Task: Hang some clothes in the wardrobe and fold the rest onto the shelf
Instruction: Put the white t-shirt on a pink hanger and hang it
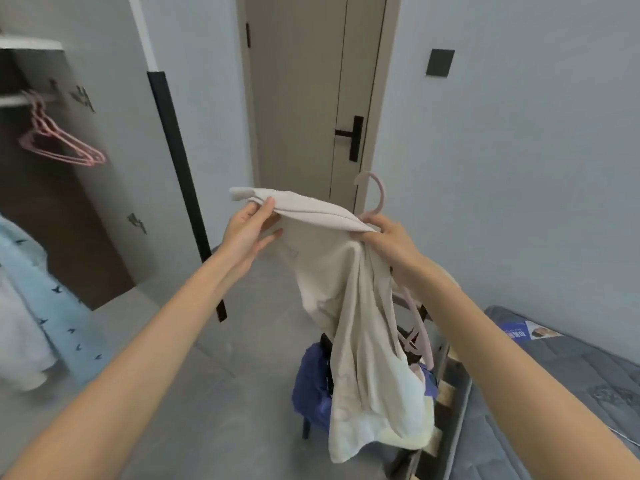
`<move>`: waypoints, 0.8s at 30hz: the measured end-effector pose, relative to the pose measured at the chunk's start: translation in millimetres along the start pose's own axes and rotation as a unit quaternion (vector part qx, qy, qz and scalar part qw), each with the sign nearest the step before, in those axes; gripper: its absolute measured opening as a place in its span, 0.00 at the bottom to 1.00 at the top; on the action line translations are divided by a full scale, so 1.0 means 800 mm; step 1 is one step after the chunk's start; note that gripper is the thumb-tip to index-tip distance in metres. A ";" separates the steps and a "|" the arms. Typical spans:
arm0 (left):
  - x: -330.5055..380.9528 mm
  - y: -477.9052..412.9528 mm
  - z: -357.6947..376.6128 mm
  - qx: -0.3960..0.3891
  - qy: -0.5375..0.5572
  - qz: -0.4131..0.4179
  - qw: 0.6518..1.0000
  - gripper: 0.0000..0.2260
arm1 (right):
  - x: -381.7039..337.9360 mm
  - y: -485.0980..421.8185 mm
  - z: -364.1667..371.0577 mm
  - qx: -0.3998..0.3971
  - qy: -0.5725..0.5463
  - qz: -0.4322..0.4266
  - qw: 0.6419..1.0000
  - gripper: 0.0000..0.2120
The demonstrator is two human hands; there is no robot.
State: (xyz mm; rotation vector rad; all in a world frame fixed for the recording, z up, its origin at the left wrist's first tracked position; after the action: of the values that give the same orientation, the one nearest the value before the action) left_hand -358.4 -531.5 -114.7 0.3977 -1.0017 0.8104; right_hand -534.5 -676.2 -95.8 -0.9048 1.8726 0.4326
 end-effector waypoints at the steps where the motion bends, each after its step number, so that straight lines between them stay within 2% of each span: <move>1: 0.005 0.007 -0.023 0.016 -0.019 -0.007 1.000 0.08 | -0.007 -0.002 0.021 -0.026 -0.003 0.006 1.000 0.05; 4: 0.011 0.036 -0.079 -0.003 -0.123 -0.047 0.991 0.17 | -0.025 -0.007 0.083 -0.078 -0.013 0.022 0.997 0.05; 7: 0.007 0.078 -0.118 -0.057 -0.266 -0.102 0.957 0.31 | -0.043 -0.011 0.133 -0.088 -0.061 0.049 0.993 0.06; 9: 0.004 0.107 -0.137 -0.085 -0.332 -0.125 0.931 0.36 | -0.059 -0.009 0.159 -0.091 -0.113 0.072 0.987 0.06; 15: -0.016 0.166 -0.177 -0.139 -0.424 -0.167 0.879 0.40 | -0.103 -0.007 0.224 -0.117 -0.242 0.125 0.955 0.08; 18: -0.023 0.180 -0.203 -0.118 -0.483 -0.123 0.859 0.42 | -0.131 -0.007 0.250 -0.138 -0.285 0.136 0.939 0.08; 19: -0.019 0.181 -0.213 -0.091 -0.499 -0.103 0.856 0.40 | -0.139 -0.010 0.256 -0.140 -0.283 0.133 0.940 0.08; 22: 0.016 0.184 -0.235 0.002 -0.547 -0.069 0.834 0.20 | -0.150 -0.014 0.273 -0.156 -0.275 0.131 0.939 0.08; 24: 0.044 0.187 -0.240 0.042 -0.534 -0.059 0.842 0.12 | -0.149 -0.015 0.281 -0.176 -0.240 0.125 0.946 0.09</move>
State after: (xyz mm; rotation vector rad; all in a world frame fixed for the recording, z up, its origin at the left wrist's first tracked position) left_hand -348.6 -297.3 -189.7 1.0403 -1.9544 0.4792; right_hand -356.9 -493.9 -93.5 -0.7043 1.4797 1.0710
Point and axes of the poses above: each hand's wrist, its own y-axis away from the middle knuckle, its own z-axis out of the palm, x = y × z, the point moved 10 cm from there along -y, towards the middle knuckle, and after that the axes turned 12 degrees about y, right-handed, at the moved point
